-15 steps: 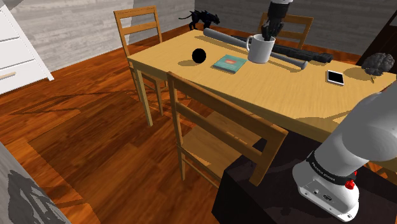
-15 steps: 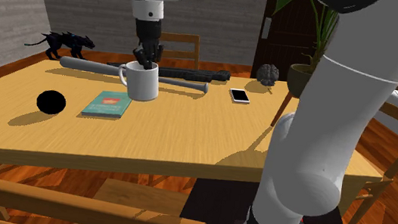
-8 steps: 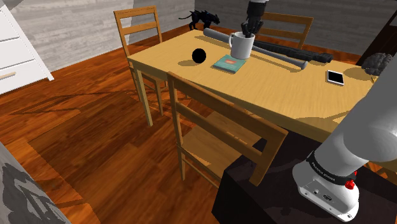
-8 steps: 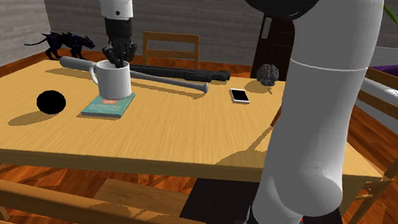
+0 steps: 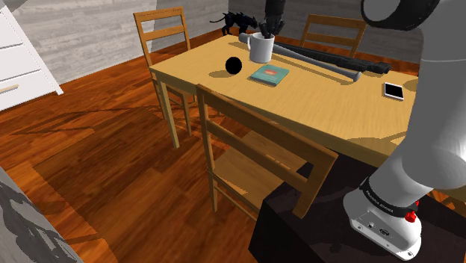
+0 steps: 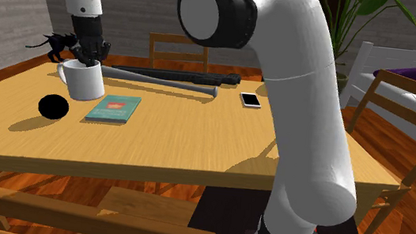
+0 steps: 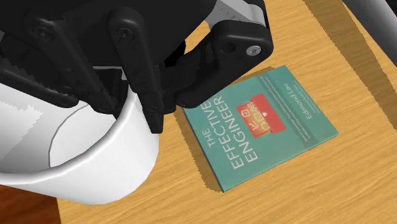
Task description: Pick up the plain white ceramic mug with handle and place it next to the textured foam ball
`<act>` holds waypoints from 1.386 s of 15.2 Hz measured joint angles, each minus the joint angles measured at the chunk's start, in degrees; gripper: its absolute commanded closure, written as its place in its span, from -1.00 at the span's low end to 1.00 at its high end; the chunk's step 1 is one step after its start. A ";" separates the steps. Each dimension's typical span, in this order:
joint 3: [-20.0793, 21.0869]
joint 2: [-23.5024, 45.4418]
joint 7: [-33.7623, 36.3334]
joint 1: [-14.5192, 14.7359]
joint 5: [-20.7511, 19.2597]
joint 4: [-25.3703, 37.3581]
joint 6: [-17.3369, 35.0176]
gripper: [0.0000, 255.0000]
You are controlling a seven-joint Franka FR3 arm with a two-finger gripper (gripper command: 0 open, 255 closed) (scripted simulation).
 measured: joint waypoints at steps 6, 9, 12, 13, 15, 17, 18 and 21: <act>2.60 19.93 3.54 -4.37 3.76 32.78 -12.74 1.00; 2.54 19.45 3.37 -3.77 3.72 29.68 -10.22 1.00; 2.43 18.50 3.29 -2.90 3.58 25.38 -6.94 1.00; 2.37 18.05 3.12 -2.68 3.53 23.74 -5.75 1.00; 2.30 17.57 2.92 -2.39 3.47 21.45 -3.97 1.00; 2.29 17.39 2.82 -2.09 3.47 19.52 -2.25 1.00; 2.22 16.80 2.60 -1.88 3.40 17.64 -1.01 1.00; 2.21 16.52 2.47 -1.50 3.40 15.03 1.29 1.00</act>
